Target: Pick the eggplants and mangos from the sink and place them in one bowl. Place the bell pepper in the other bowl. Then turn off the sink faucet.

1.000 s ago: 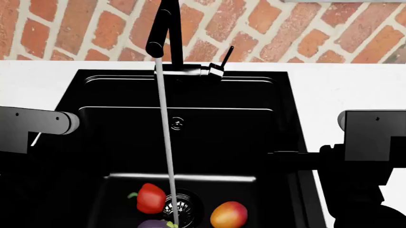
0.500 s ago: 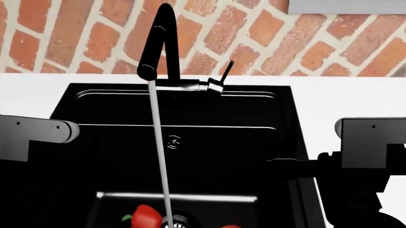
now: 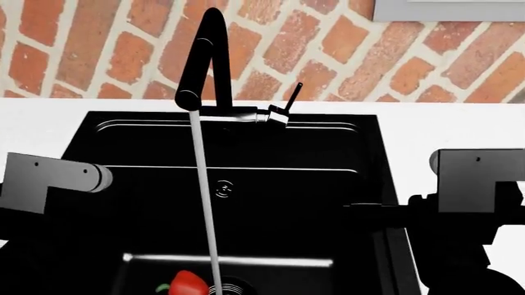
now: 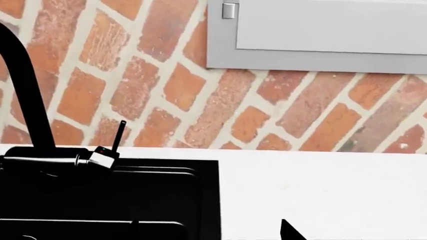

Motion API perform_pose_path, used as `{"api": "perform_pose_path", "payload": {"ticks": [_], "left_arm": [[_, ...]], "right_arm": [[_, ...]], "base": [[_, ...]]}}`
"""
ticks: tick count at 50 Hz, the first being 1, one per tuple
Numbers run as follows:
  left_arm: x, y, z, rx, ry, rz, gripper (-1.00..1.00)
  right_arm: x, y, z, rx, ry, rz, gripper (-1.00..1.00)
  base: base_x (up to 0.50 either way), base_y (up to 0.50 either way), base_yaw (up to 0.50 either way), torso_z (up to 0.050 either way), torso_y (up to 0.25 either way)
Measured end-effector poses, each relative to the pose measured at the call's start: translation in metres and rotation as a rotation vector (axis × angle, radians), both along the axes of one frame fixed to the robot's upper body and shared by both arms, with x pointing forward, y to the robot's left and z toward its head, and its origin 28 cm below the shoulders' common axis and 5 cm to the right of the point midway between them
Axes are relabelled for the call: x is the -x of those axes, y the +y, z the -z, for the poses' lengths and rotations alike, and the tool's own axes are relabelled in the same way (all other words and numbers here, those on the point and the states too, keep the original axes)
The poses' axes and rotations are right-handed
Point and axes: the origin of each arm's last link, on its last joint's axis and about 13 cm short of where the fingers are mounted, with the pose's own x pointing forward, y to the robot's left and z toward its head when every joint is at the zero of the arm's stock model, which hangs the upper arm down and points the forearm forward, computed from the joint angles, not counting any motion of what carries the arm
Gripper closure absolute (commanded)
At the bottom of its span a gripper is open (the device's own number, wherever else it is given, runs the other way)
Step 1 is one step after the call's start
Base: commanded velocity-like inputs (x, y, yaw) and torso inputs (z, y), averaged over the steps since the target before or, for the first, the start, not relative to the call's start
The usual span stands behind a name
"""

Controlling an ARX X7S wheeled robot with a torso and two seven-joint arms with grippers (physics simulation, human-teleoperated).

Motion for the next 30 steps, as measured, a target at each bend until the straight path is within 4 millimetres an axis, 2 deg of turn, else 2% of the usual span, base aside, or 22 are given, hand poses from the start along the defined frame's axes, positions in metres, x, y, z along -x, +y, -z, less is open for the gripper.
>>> {"api": "perform_pose_path", "payload": {"ticks": [10, 15, 30], "left_arm": [[0.012, -0.009, -0.016, 0.07, 0.156, 0.114, -1.0], [0.019, -0.016, -0.017, 0.098, 0.272, 0.16, -1.0], [0.016, -0.035, -0.018, 0.075, 0.494, 0.273, -1.0]], "right_arm": [[-0.001, 0.0, 0.002, -0.002, 0.023, -0.001, -1.0], [-0.002, 0.001, 0.002, -0.002, 0.037, -0.004, -1.0], [-0.005, 0.001, 0.005, 0.0, 0.072, -0.004, -1.0]], "base": [[0.0, 0.0, 0.0, 0.0, 0.0], [0.0, 0.0, 0.0, 0.0, 0.0], [0.0, 0.0, 0.0, 0.0, 0.0]]}}
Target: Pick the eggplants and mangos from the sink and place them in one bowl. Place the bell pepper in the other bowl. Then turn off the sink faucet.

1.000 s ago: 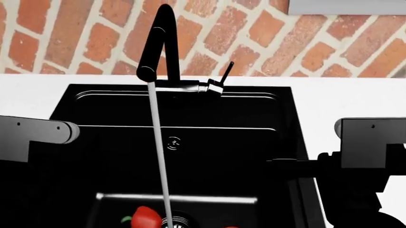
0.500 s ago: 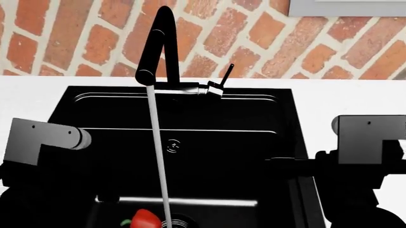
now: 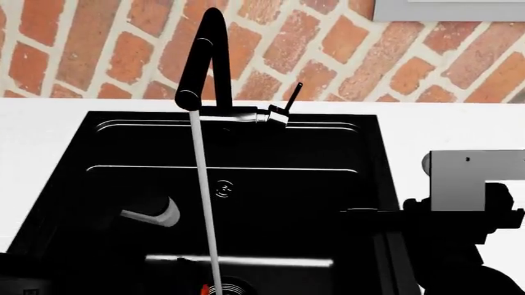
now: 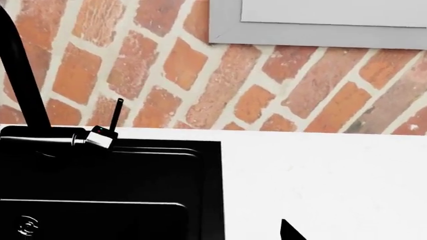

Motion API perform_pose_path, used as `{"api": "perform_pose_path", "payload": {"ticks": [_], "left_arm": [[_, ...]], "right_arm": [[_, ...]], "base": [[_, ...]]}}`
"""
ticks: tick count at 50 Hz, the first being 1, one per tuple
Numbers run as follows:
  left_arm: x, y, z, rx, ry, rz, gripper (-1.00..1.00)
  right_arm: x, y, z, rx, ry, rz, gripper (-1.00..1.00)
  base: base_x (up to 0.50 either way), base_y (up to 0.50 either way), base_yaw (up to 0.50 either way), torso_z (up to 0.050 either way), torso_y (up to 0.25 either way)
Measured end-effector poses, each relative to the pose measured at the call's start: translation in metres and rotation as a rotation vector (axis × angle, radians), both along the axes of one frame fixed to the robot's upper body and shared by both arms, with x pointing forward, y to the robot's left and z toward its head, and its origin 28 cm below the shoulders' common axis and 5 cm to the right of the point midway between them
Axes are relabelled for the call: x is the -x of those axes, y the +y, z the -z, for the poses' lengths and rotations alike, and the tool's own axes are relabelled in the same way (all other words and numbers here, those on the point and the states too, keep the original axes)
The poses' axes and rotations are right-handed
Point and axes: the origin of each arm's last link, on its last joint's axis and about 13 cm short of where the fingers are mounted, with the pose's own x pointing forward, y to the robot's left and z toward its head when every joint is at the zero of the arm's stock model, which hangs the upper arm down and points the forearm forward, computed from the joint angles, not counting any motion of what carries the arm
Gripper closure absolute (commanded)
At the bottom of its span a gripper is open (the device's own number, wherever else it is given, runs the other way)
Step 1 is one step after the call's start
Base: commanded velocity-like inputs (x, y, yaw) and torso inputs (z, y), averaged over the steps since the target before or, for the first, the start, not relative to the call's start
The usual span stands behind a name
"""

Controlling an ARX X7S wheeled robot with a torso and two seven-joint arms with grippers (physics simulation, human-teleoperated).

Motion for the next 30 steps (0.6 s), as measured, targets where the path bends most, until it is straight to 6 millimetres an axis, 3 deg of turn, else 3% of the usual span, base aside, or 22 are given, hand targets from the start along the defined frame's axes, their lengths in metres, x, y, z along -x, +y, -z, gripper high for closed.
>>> {"api": "perform_pose_path", "payload": {"ticks": [30], "left_arm": [[-0.022, -0.004, 0.036, -0.159, 0.165, 0.081, -1.0]], "right_arm": [[-0.004, 0.001, 0.01, -0.004, 0.043, -0.015, -1.0]], "base": [[0.0, 0.0, 0.0, 0.0, 0.0]]}}
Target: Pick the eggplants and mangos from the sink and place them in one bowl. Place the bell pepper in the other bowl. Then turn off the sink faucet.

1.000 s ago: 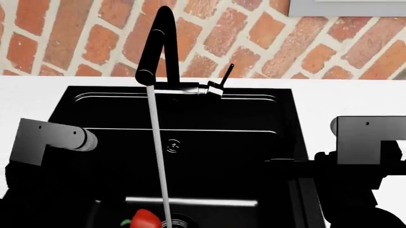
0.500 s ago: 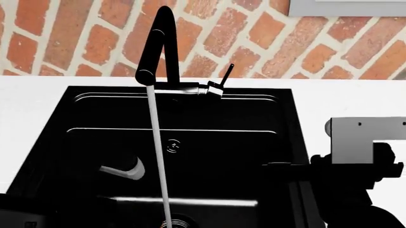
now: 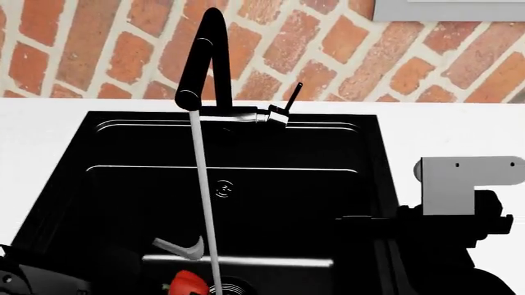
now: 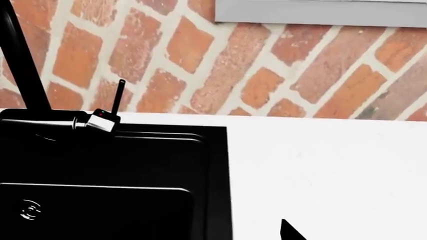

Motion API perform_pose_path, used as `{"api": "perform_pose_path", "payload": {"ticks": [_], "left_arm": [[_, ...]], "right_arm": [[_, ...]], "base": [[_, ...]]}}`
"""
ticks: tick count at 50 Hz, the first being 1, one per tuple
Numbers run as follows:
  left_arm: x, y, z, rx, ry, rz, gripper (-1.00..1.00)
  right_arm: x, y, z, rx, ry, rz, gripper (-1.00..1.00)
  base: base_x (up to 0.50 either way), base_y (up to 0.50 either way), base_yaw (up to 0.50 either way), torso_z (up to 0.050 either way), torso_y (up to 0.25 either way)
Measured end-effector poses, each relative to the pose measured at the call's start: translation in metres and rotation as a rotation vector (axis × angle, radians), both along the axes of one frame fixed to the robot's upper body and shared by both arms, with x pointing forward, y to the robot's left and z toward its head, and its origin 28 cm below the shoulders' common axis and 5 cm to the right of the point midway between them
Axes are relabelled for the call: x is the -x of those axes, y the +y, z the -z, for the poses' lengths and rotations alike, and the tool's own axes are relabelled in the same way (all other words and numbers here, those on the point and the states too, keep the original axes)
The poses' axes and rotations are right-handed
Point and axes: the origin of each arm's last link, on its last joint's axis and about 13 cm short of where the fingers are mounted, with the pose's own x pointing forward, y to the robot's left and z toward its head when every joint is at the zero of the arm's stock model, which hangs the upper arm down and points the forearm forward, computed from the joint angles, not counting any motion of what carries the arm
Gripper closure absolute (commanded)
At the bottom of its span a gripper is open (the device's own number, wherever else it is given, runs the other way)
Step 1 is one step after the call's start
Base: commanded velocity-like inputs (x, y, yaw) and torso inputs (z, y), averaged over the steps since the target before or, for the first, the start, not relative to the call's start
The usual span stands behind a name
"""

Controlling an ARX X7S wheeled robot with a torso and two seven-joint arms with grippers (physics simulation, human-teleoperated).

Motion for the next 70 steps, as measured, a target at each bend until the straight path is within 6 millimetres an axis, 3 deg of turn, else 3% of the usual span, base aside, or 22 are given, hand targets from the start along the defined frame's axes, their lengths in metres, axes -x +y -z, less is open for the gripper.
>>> {"api": "perform_pose_path", "payload": {"ticks": [23, 70], "left_arm": [[-0.008, -0.009, 0.029, -0.072, 0.035, 0.121, -1.0], [-0.016, -0.014, 0.083, -0.179, 0.15, 0.18, -1.0]], "right_arm": [[0.002, -0.001, 0.007, -0.007, 0.023, -0.002, -1.0], [0.005, -0.002, 0.021, -0.025, 0.061, -0.005, -1.0]], "base": [[0.0, 0.0, 0.0, 0.0, 0.0], [0.0, 0.0, 0.0, 0.0, 0.0]]}}
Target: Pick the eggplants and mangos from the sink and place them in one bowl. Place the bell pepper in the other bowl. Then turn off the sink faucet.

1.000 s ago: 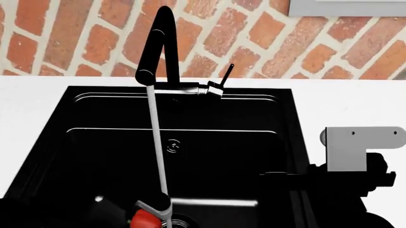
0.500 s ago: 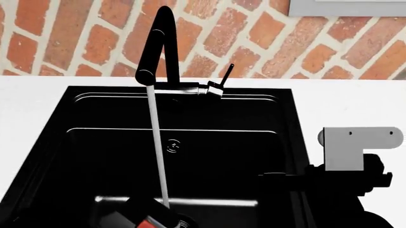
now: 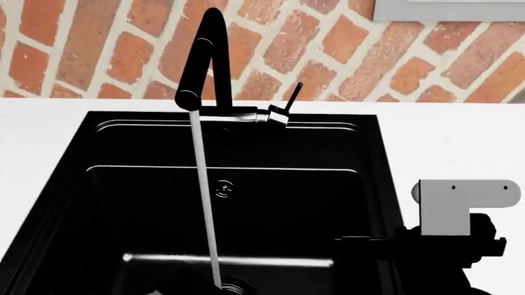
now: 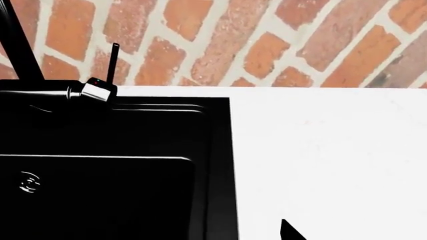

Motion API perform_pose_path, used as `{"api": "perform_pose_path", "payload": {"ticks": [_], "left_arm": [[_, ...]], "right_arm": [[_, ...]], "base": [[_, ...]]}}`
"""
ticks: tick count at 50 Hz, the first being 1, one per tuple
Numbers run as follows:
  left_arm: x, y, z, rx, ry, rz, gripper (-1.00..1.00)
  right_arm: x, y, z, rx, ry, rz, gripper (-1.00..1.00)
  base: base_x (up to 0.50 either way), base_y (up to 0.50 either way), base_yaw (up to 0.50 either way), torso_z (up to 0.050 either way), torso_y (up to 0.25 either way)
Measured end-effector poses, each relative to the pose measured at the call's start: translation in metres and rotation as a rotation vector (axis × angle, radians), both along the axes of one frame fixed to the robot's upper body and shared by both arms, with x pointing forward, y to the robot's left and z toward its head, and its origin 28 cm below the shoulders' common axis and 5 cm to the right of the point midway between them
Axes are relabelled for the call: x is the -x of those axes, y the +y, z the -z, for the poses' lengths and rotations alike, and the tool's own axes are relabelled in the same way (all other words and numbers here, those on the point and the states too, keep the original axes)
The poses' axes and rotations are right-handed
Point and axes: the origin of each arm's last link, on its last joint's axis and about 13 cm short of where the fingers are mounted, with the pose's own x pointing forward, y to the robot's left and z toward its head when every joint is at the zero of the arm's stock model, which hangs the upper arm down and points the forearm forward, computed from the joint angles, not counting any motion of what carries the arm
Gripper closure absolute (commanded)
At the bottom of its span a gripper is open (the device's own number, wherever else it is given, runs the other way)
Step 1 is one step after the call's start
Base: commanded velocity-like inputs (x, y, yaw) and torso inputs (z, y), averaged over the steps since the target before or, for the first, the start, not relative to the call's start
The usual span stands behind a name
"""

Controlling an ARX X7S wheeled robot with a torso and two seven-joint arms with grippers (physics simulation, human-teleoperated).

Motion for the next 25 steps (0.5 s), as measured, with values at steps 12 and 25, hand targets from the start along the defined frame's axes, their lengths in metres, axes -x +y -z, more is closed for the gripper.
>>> {"api": "perform_pose_path", "payload": {"ticks": [12, 25], "left_arm": [[-0.0019, 0.0004, 0.0024, -0.019, 0.003, -0.005, 1.0], [0.0, 0.0009, -0.004, -0.018, -0.012, 0.004, 1.0]], "right_arm": [[-0.0009, 0.0002, 0.0028, -0.005, 0.006, 0.0, -1.0], [-0.0041, 0.0004, 0.0012, -0.009, 0.006, -0.001, -1.0]], "base": [[0.0, 0.0, 0.0, 0.0, 0.0], [0.0, 0.0, 0.0, 0.0, 0.001]]}}
